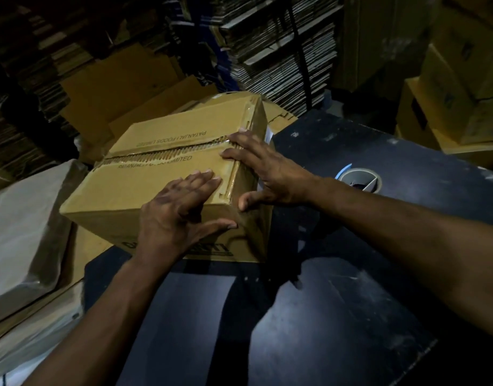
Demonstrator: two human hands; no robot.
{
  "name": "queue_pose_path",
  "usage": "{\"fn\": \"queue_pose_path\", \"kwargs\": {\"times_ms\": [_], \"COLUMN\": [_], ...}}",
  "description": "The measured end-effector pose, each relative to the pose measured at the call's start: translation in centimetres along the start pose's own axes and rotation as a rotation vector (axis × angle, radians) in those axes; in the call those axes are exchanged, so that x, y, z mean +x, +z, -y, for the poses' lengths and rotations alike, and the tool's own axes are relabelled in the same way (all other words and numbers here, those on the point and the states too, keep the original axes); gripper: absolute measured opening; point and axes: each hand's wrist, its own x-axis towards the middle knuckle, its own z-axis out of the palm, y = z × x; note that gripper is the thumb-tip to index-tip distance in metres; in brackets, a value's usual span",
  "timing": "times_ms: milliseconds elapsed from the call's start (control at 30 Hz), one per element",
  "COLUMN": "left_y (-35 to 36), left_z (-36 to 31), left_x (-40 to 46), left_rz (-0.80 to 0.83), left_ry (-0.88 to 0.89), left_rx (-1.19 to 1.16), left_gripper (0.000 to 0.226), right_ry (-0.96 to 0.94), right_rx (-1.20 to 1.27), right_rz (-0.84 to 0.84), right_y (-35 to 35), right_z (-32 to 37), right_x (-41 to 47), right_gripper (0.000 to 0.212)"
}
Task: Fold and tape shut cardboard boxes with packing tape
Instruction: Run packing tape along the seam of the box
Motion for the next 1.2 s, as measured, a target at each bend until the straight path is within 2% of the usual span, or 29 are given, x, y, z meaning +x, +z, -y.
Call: {"fn": "queue_pose_path", "kwargs": {"times_ms": [100,167,267,400,567,767,867,967,1067,1133,1200], "left_y": [-1.0,-2.0,-3.0,-1.8,-0.6,0.5,0.4,-0.5,-0.5,-0.3,-0.2], "left_z": [-0.6,-1.3,-1.9,-3.0,-3.9,-6.1,-5.3,-4.0,-2.6,-2.0,-2.0], "left_x": [0.5,1.4,3.0,3.1,2.4,2.9,1.9,0.3,-0.4,-0.3,-0.4], "left_rz": [0.095,0.144,0.197,0.070,0.012,-0.102,-0.102,0.016,0.092,0.059,0.024], "left_ry": [-0.057,-0.090,-0.137,-0.225,-0.447,-0.631,-0.606,-0.477,-0.271,-0.224,-0.216], "left_rx": [-0.035,-0.017,0.082,0.227,0.106,0.043,-0.110,-0.276,-0.158,-0.118,-0.133], "left_gripper": [0.089,0.097,0.102,0.090,0.082,0.065,0.064,0.072,0.087,0.079,0.068], "right_ry": [-0.095,-0.143,-0.147,-0.112,-0.118,-0.067,-0.043,-0.053,-0.059,-0.064,-0.039], "right_rx": [-0.125,-0.125,-0.083,-0.043,-0.040,0.005,0.045,0.060,0.096,0.135,0.210], "right_rz": [0.052,0.045,0.034,0.042,0.063,0.014,-0.014,-0.039,-0.038,-0.072,-0.129], "right_y": [-0.9,-1.0,-0.4,0.1,-0.1,0.1,0.6,1.0,0.7,0.9,1.4], "right_z": [-0.8,-1.3,-1.2,-0.9,-0.8,-0.6,-0.5,-0.6,-0.7,-0.7,-0.3], "right_x": [-0.2,-0.3,-0.1,0.1,0.0,-0.4,-0.4,-0.5,-0.6,-0.6,-0.5], "right_gripper": [0.131,0.144,0.150,0.157,0.158,0.128,0.122,0.119,0.118,0.116,0.103]}}
